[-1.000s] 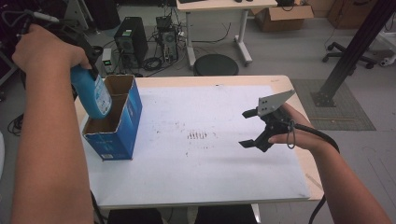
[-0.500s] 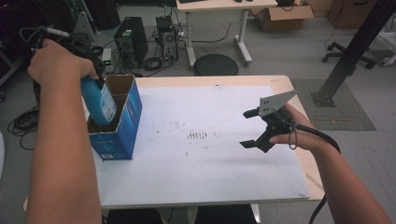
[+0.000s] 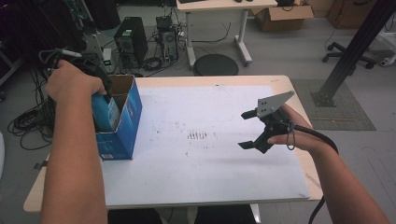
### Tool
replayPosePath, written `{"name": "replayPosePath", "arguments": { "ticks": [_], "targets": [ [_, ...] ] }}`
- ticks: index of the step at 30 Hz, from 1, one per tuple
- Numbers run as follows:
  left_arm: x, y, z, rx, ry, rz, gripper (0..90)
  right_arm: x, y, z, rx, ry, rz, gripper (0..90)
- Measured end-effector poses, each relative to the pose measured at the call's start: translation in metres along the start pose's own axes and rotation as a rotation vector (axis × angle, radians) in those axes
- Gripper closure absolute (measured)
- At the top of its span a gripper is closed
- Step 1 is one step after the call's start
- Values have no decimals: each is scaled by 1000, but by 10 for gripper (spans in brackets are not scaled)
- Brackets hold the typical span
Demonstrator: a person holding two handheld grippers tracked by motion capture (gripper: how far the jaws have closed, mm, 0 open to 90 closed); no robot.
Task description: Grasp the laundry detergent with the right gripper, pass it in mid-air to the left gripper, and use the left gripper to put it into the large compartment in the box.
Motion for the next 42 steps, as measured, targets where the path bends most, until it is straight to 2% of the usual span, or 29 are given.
{"name": "replayPosePath", "arguments": {
  "ticks": [22, 31, 35, 42],
  "targets": [
    [-1, 3, -60, -8, -46, -20, 386, 5, -3, -4, -13, -4, -4, 13],
    [-4, 2, -74, -23, -57, -26, 386, 5, -2, -8, -18, -6, -1, 13],
    [-4, 2, -78, -29, -70, -32, 386, 8, -2, -11, -21, -6, -14, 13],
    [-4, 2, -84, -35, -68, -32, 386, 8, -2, -12, -22, -4, -11, 13]
  ]
}}
Point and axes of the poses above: each handheld gripper's, and its own axes: z roughly backward along the jaws, x roughly out of its underside, y roughly to its right, the point moved 5 cm from there along -z, roughly forward along the jaws, and after that the axes turned 12 degrees about z, right-handed, at the moved point
